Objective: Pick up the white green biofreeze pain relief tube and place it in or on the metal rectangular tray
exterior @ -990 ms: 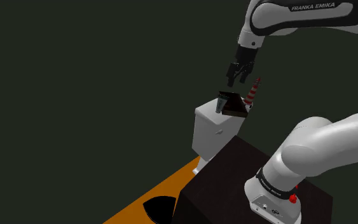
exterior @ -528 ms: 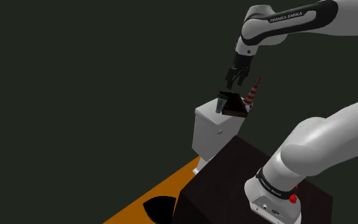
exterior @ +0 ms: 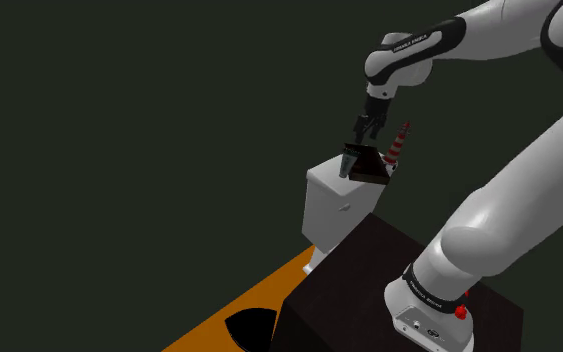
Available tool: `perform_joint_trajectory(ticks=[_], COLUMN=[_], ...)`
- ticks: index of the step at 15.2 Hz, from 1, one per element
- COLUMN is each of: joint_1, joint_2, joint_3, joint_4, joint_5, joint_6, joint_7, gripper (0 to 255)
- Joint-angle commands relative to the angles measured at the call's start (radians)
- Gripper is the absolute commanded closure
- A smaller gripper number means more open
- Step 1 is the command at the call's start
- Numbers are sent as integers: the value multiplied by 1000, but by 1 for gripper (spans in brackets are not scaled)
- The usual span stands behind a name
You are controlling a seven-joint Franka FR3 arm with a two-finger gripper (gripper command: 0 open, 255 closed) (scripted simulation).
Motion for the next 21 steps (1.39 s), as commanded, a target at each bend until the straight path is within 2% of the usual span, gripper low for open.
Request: perform_joint_trajectory(ticks=[1, 7, 15, 21], joint_1=[-7, -66, -225, -239], joint_2=[85, 345, 681, 722], joint_3=[-30, -59, -7, 10], joint_4=[45, 209, 510, 497], joint_5=[39, 194, 360, 382], joint_6=[30, 79, 61, 112], joint_7=[-64, -243, -408, -423], gripper=[0, 0, 0, 0])
